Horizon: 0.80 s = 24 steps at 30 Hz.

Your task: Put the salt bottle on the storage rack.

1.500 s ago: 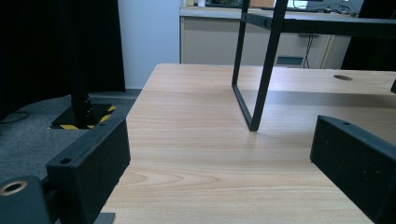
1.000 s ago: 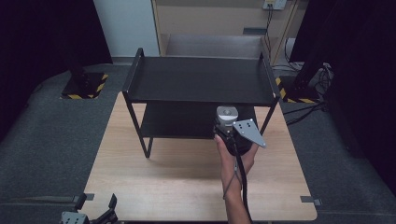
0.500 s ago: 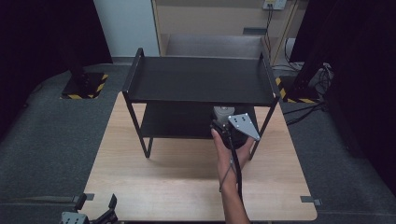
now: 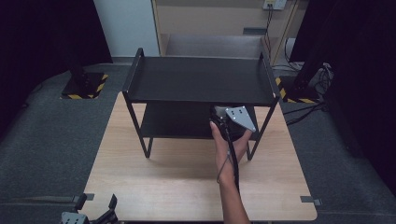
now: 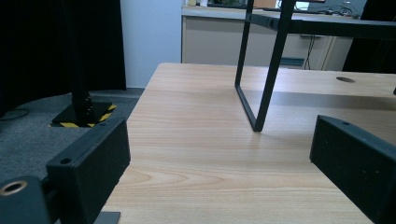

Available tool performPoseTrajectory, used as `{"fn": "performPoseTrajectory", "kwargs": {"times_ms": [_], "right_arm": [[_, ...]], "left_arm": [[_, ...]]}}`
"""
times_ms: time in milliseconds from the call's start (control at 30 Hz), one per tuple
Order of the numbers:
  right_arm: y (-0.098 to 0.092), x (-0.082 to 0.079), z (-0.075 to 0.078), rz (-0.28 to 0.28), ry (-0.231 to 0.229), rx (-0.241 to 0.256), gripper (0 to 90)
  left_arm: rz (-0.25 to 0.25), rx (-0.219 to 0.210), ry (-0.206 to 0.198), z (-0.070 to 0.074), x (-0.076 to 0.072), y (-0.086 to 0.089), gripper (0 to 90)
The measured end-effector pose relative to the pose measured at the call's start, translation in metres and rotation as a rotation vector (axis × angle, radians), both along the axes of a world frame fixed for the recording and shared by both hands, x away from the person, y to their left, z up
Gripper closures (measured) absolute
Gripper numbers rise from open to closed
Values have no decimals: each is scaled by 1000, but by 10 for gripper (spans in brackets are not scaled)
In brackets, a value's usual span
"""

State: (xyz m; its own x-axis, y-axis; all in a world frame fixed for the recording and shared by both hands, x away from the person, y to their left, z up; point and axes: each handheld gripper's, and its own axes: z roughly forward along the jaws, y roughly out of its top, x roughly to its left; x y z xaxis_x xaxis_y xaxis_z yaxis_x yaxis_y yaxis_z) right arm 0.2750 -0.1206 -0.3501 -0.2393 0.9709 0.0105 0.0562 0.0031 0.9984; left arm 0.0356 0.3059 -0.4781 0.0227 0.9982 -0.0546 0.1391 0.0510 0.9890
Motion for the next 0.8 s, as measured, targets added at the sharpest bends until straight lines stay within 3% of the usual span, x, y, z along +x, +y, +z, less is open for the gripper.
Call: {"fn": "performPoseTrajectory", "kwargs": {"times_ms": [800], "right_arm": [[-2, -3, -3, 1, -6, 10, 312]], "left_arm": [[-2, -3, -1, 0, -3, 0, 36]]}}
